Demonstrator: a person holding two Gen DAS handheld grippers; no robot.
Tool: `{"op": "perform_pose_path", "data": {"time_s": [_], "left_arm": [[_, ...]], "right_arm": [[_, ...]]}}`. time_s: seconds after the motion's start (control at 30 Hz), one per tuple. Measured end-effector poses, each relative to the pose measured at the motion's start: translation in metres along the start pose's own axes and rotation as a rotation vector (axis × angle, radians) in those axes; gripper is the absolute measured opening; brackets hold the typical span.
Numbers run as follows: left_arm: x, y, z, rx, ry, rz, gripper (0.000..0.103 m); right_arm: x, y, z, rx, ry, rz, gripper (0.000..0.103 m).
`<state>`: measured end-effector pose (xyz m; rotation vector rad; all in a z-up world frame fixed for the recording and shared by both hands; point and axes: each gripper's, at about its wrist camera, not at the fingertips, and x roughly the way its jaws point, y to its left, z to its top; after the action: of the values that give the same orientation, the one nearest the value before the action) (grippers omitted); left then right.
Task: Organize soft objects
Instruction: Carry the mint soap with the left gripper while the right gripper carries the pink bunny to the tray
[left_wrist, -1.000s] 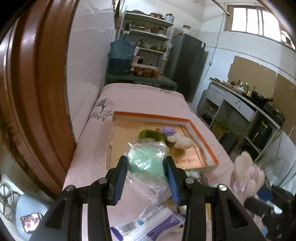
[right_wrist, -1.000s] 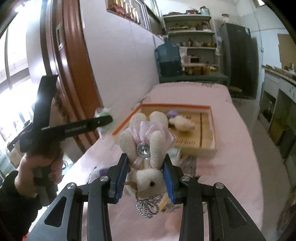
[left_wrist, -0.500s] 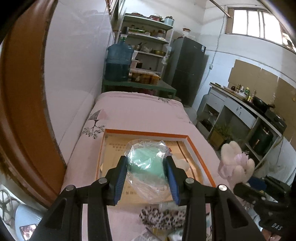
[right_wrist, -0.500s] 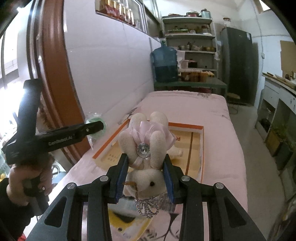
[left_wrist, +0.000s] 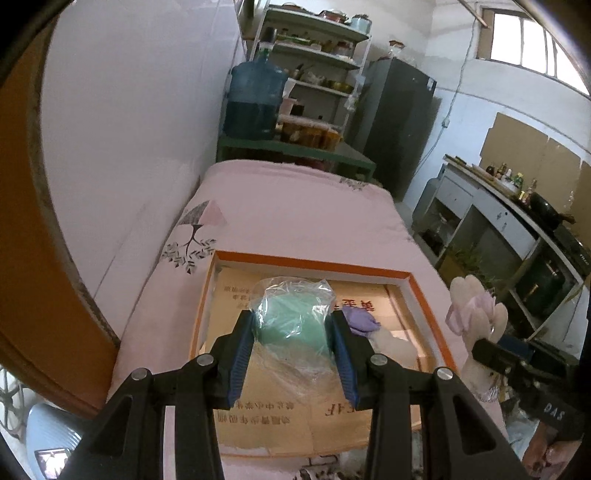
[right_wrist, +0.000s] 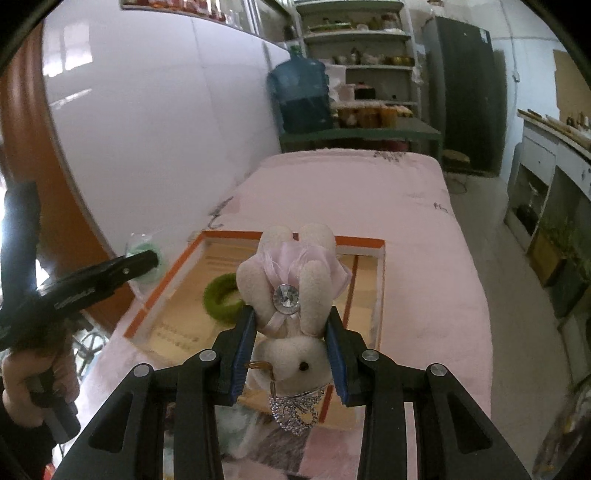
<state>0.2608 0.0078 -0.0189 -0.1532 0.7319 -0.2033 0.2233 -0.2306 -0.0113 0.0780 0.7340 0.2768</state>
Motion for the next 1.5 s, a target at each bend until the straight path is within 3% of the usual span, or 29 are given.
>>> {"op": "perform_pose_path", "data": {"time_s": [0.53, 1.17, 1.5], "left_arm": [[0.06, 0.02, -0.006, -0.023, 0.104, 0.043, 0.041], [0.086, 0.029, -0.015, -0.028, 0.145, 0.034, 0.042], [0.093, 0.042, -0.016, -0.062, 0.155, 0.01, 0.045]], "right_arm": [[0.075, -0.027, 0.018, 0.016, 0.116, -0.03, 0.038], [0.128, -0.032, 0.017, 0.005, 0.198, -0.057, 0.038], [0.137, -0.036, 0.01, 0.014, 0.214, -0.057, 0.039]]}}
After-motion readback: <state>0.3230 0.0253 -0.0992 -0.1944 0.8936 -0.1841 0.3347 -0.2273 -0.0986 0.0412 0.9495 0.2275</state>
